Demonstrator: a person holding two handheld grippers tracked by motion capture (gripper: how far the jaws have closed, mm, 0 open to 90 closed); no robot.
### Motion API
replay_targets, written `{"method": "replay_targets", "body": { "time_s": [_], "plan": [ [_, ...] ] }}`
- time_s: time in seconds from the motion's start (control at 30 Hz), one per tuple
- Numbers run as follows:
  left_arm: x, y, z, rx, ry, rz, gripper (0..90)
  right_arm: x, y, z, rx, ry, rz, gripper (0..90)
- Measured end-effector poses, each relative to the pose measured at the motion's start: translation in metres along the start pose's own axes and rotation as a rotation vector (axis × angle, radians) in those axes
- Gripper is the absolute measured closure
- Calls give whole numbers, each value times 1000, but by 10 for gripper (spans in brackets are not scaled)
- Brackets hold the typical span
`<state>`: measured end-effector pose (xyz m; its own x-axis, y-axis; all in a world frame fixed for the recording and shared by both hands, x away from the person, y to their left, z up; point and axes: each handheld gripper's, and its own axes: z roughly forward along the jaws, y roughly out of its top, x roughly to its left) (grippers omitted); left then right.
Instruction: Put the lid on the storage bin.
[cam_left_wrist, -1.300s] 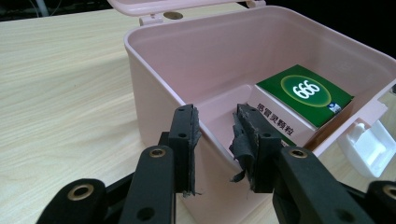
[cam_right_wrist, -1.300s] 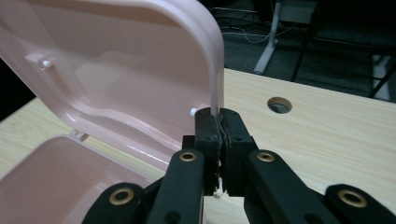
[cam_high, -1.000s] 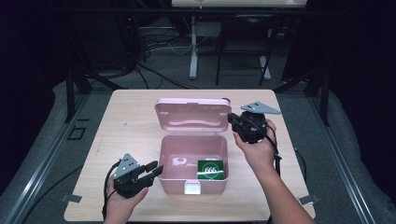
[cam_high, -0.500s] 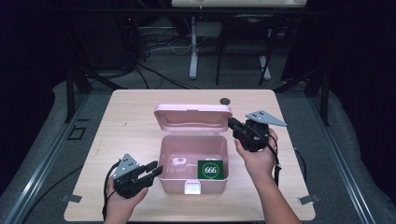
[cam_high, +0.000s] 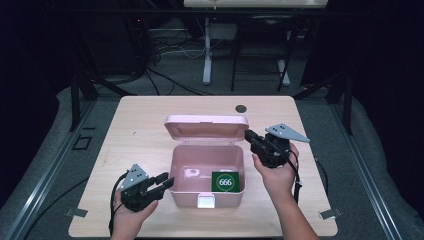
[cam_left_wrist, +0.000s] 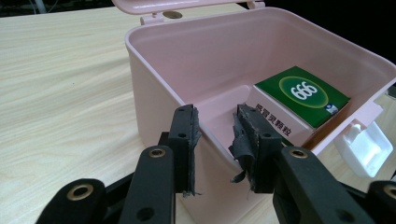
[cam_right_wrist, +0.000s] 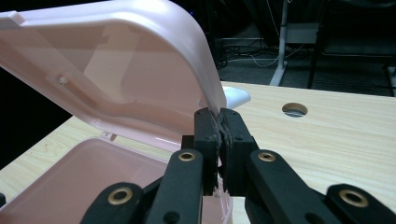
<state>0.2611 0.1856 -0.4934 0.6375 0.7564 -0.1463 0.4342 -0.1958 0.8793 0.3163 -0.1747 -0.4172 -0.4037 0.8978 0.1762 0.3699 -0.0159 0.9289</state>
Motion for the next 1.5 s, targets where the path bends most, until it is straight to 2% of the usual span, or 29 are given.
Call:
{"method": "replay_targets", "body": {
  "time_s": [0.27, 0.6, 1.03, 1.13, 1.3, 1.43, 1.5],
  "plan": [
    [6, 13, -3, -36, 26, -10, 630, 1, -2, -2, -3, 2, -2, 871],
    [12, 54, -3, -114, 58, 15, 547, 0, -4, -3, -6, 12, -1, 863],
    [13, 92, 2, -153, 86, 39, 540, 1, -4, -4, -12, 20, 0, 843],
    [15, 98, 4, -154, 95, 43, 545, 1, -5, -3, -13, 21, 3, 843],
    [19, 107, 5, -153, 93, 42, 629, 1, -5, -4, -12, 22, 1, 840],
    [17, 113, 4, -172, 94, 53, 678, 1, -5, -4, -11, 22, 1, 838],
    [16, 115, 5, -168, 108, 64, 699, 0, -5, -3, -11, 22, 1, 836]
  ]
}}
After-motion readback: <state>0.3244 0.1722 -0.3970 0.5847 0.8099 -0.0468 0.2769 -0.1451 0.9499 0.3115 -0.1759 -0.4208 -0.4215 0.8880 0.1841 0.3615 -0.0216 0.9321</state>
